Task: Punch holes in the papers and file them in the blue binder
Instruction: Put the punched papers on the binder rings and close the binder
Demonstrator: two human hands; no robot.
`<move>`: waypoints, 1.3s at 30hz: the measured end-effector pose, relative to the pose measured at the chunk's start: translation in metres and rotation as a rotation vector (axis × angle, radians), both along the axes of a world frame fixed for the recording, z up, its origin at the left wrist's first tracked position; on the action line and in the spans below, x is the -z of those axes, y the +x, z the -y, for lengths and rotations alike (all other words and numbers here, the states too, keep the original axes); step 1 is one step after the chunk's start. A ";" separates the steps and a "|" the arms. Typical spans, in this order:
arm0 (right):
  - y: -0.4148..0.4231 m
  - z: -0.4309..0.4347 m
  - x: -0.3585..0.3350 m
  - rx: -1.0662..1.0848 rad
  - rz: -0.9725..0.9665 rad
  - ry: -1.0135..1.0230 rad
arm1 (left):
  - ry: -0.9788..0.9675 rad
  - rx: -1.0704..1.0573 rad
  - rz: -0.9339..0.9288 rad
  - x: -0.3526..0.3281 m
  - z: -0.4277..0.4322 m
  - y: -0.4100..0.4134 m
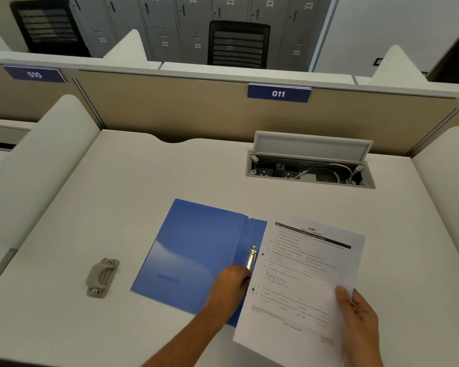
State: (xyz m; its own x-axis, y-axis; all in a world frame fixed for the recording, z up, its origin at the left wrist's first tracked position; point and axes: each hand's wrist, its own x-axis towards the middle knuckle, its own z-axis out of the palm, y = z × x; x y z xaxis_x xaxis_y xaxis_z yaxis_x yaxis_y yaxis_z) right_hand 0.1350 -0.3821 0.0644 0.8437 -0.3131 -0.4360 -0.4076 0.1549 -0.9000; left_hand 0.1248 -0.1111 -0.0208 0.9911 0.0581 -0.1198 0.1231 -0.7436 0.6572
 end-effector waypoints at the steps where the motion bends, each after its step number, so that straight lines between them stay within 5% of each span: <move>1: -0.003 0.005 0.000 0.007 -0.002 -0.006 | -0.022 0.005 -0.002 -0.001 0.009 -0.003; 10: -0.021 0.040 0.007 -0.031 -0.027 -0.081 | -0.298 -0.128 -0.055 0.010 0.031 -0.033; 39: -0.010 0.048 0.017 -0.190 -0.060 -0.130 | 0.071 0.212 -0.004 0.023 0.030 -0.039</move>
